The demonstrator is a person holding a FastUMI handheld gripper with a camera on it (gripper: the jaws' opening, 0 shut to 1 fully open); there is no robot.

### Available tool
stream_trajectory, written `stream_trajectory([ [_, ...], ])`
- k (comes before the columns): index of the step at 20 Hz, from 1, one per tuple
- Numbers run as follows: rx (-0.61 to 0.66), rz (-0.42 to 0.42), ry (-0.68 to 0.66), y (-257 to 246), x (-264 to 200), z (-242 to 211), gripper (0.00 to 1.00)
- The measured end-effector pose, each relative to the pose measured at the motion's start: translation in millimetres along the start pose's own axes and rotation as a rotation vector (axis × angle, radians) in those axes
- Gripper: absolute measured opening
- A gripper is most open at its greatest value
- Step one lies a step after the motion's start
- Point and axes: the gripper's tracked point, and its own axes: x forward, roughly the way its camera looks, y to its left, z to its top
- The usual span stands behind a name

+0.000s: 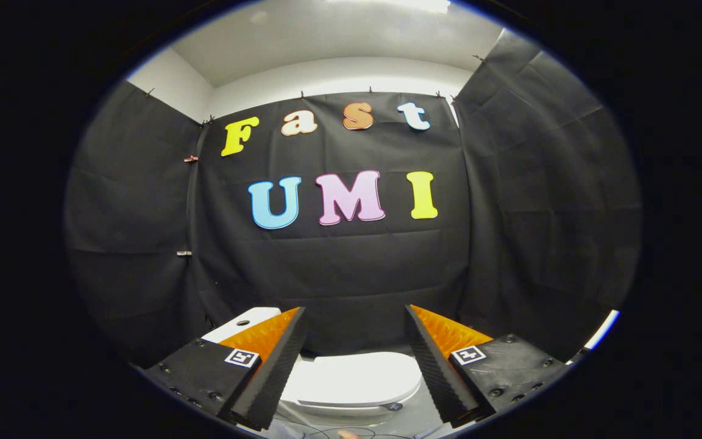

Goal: Open the toilet lid.

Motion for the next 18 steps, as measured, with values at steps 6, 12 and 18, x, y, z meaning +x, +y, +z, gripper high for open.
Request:
stream_trajectory([
  [6,0.081,-0.051,0.063,-33,21,-47,0.99],
  [12,0.168,-0.141,0.175,-80,46,-126,0.99],
  [18,0.321,-0.196,0.304,-125,73,-221,0.99],
])
